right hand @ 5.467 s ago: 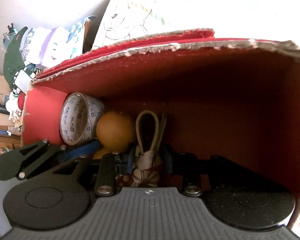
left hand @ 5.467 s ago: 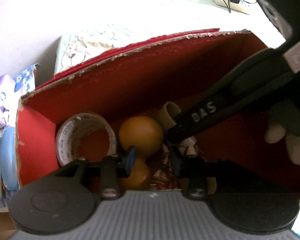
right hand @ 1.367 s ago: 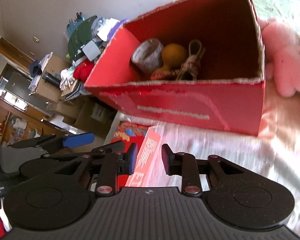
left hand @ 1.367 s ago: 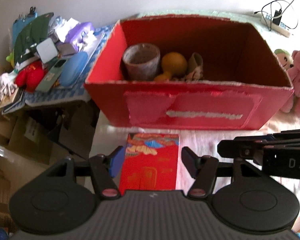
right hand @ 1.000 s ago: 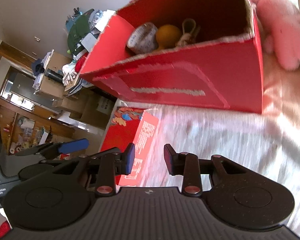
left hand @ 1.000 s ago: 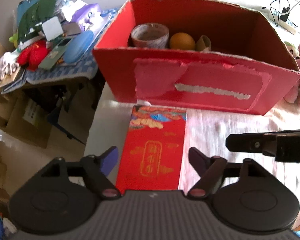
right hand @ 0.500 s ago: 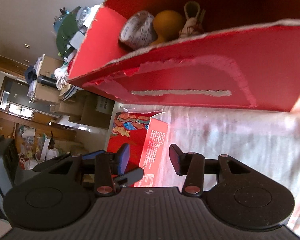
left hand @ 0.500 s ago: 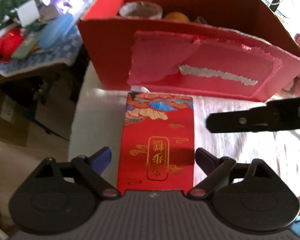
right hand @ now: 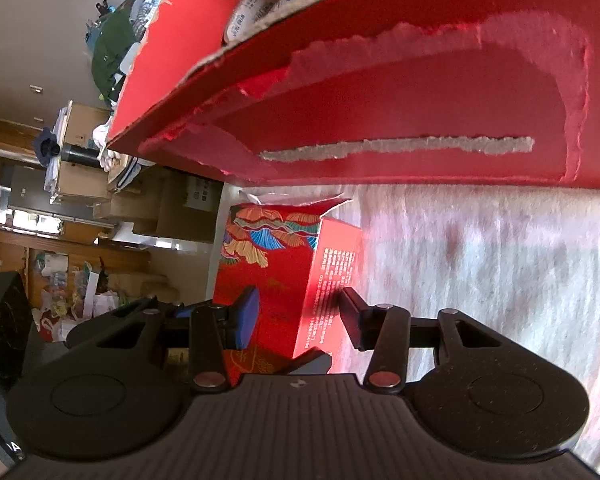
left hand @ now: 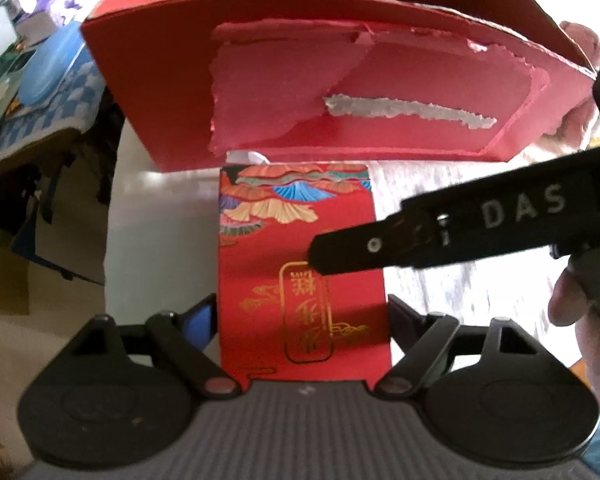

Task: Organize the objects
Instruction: 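Close the right gripper on the red gift box and lift it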

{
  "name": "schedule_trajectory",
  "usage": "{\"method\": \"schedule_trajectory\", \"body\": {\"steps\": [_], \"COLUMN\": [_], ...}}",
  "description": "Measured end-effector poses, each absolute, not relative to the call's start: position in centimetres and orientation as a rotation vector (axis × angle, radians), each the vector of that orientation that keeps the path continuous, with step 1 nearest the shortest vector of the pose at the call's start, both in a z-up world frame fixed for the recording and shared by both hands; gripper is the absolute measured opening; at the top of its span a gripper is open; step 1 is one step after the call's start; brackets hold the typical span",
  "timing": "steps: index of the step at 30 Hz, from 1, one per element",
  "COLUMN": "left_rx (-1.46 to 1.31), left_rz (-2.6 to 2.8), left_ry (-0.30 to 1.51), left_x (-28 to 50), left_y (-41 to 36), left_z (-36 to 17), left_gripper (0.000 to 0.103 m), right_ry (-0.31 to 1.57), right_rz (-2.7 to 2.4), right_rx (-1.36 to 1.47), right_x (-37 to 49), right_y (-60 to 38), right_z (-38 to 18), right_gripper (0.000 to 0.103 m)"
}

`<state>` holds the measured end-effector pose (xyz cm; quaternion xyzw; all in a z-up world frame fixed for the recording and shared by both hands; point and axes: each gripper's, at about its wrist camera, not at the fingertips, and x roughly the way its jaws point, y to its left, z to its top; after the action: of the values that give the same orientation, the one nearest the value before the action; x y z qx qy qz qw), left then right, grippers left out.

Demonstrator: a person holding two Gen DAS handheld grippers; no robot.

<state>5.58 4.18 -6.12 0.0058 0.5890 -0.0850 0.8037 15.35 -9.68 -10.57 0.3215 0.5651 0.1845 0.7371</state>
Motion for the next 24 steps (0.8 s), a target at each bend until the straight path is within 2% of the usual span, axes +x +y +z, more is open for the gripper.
{"method": "schedule_trajectory", "body": {"steps": [12, 24], "left_rx": [0.074, 0.282], "left_rz": [-0.289, -0.536], "left_ry": [1.291, 1.265], "left_x": [5.6, 4.7], "left_y": [1.8, -6.7], "left_z": [-5.0, -4.3], "left_gripper": [0.081, 0.081], "right_ry": [1.259, 1.222], "right_rz": [0.355, 0.152], "right_rx": [0.727, 0.812], "right_x": [13.8, 8.6], "right_y": [-13.2, -20.4], "right_z": [-9.4, -8.4], "right_gripper": [0.049, 0.049]}}
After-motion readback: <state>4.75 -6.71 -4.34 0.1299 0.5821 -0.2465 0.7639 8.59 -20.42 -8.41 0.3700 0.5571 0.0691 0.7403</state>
